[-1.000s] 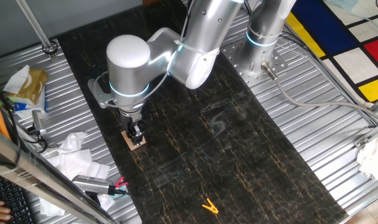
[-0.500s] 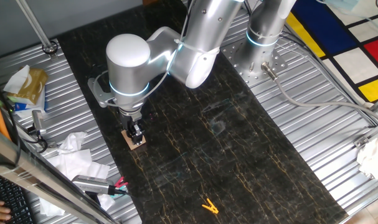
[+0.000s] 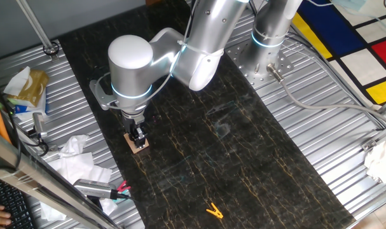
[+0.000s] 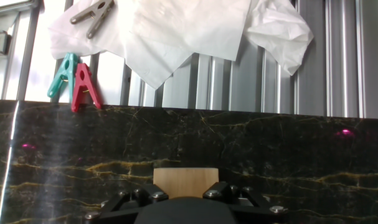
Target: Hold a small block with the gripper and sweep it from left to right on the table
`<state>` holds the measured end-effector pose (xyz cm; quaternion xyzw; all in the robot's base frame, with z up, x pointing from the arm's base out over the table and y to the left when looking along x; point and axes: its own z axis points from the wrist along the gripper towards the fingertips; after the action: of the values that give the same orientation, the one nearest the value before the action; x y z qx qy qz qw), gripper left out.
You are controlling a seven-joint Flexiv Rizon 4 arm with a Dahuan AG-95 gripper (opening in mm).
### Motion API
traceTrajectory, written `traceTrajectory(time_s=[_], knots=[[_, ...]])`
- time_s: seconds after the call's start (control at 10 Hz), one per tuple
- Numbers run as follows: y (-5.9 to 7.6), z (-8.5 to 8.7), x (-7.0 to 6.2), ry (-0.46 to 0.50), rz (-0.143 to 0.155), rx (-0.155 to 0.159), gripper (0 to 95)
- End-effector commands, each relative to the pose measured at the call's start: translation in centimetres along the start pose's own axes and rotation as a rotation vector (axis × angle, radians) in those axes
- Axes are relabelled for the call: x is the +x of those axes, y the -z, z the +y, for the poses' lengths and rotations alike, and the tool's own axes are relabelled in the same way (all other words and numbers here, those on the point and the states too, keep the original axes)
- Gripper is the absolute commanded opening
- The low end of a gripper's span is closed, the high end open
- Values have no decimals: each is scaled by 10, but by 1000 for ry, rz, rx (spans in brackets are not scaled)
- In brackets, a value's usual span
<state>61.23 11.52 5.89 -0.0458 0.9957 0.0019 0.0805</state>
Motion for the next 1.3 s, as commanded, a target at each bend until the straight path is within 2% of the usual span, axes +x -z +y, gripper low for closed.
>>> traceTrajectory(time_s=[0.1,1.3], knots=[[0,0,0,1,-1,-1,0],[-7,0,1,5,-2,-2,0]])
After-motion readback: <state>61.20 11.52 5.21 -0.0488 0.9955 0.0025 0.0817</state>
